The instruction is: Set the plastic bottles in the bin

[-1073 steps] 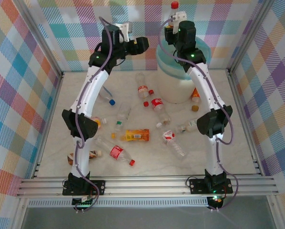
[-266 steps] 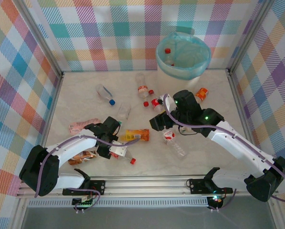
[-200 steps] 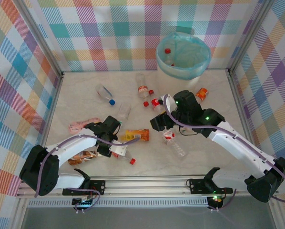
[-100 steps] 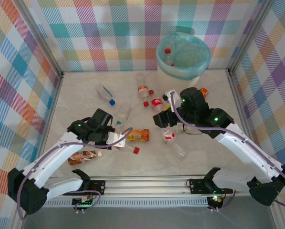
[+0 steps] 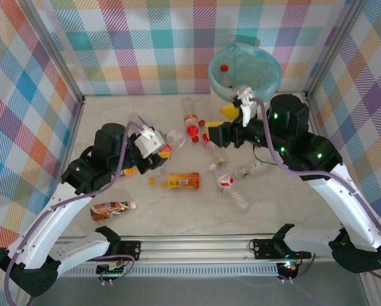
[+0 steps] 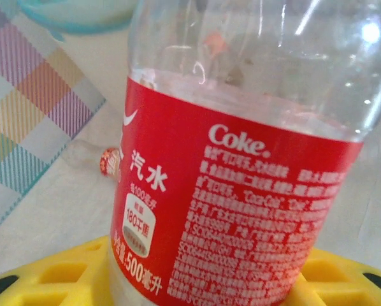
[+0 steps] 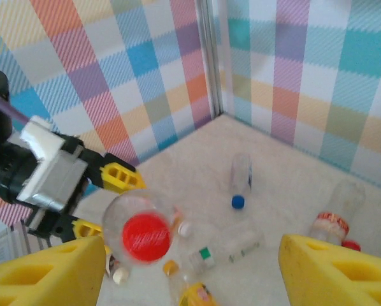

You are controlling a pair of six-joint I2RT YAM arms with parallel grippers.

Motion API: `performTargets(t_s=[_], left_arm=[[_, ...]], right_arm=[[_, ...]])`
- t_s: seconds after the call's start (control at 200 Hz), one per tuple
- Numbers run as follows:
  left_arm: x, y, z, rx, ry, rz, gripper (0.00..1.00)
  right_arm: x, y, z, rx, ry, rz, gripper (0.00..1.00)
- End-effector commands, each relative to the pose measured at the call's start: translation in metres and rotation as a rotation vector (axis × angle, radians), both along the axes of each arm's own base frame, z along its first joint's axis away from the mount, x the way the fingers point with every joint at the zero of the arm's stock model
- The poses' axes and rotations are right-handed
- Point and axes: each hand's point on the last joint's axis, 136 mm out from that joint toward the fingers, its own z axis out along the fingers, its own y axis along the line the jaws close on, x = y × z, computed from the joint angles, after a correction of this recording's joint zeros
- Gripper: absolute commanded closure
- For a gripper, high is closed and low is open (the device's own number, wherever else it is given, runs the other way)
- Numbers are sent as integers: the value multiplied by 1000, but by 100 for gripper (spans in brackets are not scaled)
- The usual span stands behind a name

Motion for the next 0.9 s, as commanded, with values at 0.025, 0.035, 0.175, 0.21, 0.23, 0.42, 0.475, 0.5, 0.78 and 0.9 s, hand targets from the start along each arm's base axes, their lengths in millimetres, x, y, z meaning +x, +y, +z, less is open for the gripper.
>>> performTargets(t_s=[0.025, 0.035, 0.175, 0.21, 0.23, 0.42, 0.475, 0.5, 0.78, 0.9], left_arm=[[20, -21, 52, -329, 116, 104, 50], [21, -22, 53, -335, 119, 102, 50], [28, -29, 61, -385, 132, 97, 50], [28, -31, 61, -393, 133, 93, 50], [29, -32, 61, -397, 134, 92, 50], [28, -34, 60, -400, 153, 84, 50], [28, -34, 57, -397, 158, 86, 49], [28, -34, 56, -395, 162, 86, 49], [24, -34, 52, -393, 173, 71, 49], [23, -36, 52, -390, 178, 60, 49]], right_arm=[[3, 10, 24, -4, -10, 26, 27], [4, 11, 24, -5, -3, 25, 26], [17, 20, 34, -7, 85, 2, 23], [24, 22, 31, -17, 121, -19, 22], [27, 23, 30, -24, 140, -31, 22], [41, 39, 23, -48, 262, -38, 28], [44, 43, 20, -52, 282, -39, 29], [45, 45, 18, -52, 290, -37, 30], [47, 60, 10, -46, 332, 15, 44], [47, 62, 9, -43, 336, 23, 47]])
